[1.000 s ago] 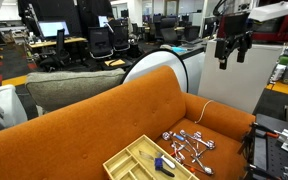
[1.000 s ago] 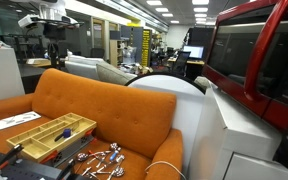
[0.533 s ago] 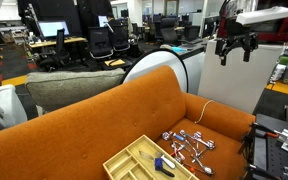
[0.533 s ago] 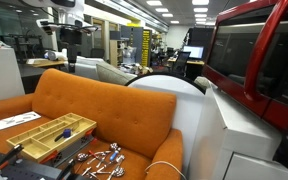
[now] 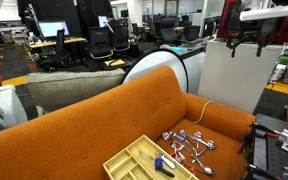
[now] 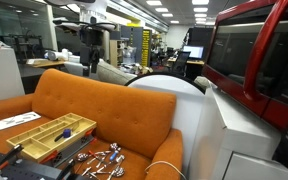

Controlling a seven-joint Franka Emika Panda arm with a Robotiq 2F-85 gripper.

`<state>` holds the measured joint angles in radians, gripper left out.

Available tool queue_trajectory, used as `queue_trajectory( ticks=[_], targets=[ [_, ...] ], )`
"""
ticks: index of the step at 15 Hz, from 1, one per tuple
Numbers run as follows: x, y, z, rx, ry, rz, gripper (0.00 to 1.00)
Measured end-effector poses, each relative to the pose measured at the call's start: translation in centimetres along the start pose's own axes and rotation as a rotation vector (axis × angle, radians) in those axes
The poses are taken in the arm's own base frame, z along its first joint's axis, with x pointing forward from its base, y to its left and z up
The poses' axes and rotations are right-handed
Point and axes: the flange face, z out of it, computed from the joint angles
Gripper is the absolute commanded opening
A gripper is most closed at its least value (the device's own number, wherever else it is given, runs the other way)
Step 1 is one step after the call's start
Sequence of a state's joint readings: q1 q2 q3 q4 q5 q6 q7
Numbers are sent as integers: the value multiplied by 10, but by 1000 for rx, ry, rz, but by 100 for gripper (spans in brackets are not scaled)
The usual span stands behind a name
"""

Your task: Open the microwave door

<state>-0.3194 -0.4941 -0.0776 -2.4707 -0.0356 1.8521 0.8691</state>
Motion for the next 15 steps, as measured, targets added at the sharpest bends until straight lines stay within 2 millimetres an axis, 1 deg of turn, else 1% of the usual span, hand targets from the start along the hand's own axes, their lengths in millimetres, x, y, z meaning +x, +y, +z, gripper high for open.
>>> queue_trajectory(
  ticks=[3, 7, 10, 11, 13, 15],
  targets=[
    [-3, -2, 1, -2, 4, 13, 100],
    [-3, -2, 1, -1, 5, 14, 100],
    [2, -4, 0, 41, -7, 85, 100],
    [9, -3, -1, 66, -17, 128, 100],
    [32, 7, -6, 117, -32, 229, 100],
    [64, 29, -13, 161, -44, 337, 100]
  ],
)
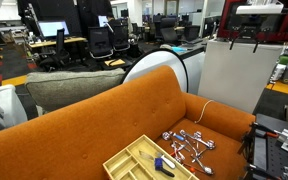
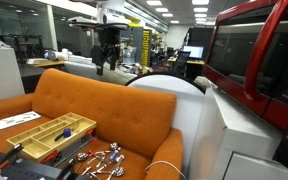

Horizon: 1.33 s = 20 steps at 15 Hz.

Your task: Open the microwave door

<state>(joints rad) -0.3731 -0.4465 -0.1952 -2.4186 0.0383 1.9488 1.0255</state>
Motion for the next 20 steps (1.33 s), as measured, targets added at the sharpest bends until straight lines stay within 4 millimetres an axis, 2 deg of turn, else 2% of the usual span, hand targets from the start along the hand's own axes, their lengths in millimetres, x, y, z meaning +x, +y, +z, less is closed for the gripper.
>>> queue_trajectory(
  ticks=[4, 5, 6, 10, 20],
  targets=[
    [74, 40, -26, 92, -8, 226, 100],
    [89, 51, -30, 111, -6, 284, 100],
    [94, 56, -31, 116, -6, 295, 100],
    [86, 49, -30, 109, -4, 276, 100],
    [91, 51, -34, 119, 0, 306, 100]
  ],
)
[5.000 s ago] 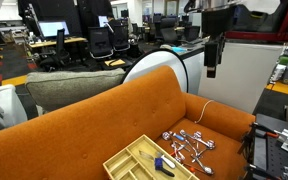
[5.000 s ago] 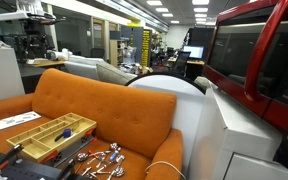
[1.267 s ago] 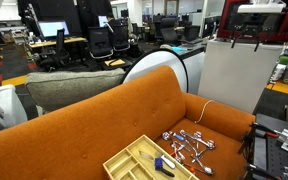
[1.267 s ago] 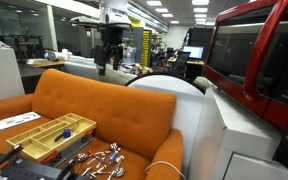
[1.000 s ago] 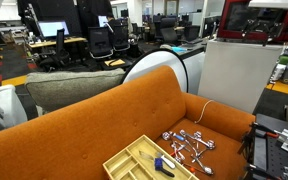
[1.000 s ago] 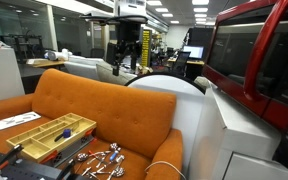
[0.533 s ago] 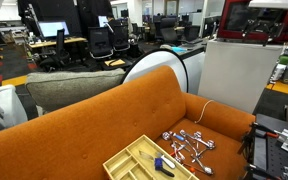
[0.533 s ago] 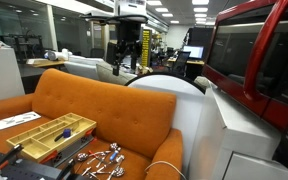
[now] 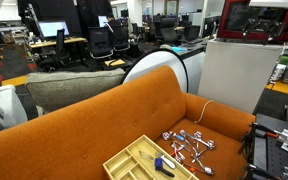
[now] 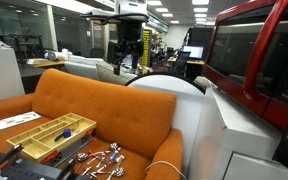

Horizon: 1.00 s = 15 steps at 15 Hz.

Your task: Open the microwave door

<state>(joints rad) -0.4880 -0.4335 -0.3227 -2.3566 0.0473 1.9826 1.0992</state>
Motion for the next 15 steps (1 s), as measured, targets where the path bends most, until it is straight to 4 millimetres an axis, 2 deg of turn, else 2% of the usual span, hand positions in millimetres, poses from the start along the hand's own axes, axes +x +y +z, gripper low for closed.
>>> queue_trajectory(
  ticks=[7, 10, 15],
  targets=[
    [56, 15, -38, 125, 39, 263, 100],
    [83, 28, -40, 152, 8, 422, 100],
    [140, 51, -35, 195, -91, 687, 100]
  ],
)
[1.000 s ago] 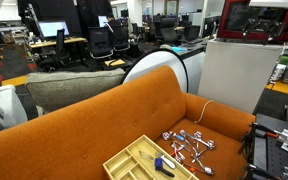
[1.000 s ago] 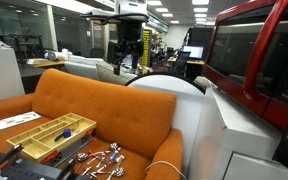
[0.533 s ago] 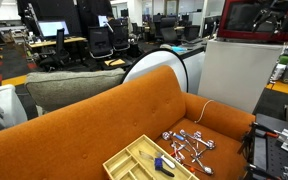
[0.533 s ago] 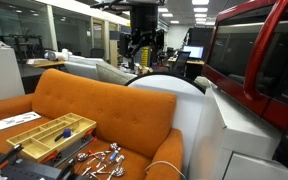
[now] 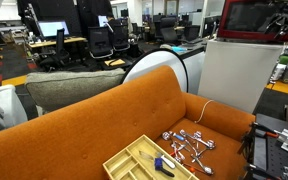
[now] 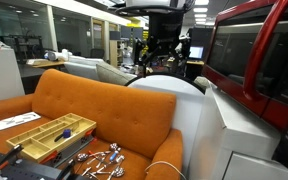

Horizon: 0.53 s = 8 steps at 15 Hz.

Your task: Open the microwave door

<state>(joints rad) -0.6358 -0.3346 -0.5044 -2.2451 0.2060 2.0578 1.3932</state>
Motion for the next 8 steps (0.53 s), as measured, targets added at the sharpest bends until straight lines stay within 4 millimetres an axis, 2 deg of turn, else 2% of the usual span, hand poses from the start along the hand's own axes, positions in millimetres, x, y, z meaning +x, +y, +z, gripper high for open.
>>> queue_trajectory(
  ticks=[2, 8],
  targets=[
    [17, -7, -7, 25, -41, 78, 100],
    [16, -10, -6, 25, -49, 108, 100]
  ],
)
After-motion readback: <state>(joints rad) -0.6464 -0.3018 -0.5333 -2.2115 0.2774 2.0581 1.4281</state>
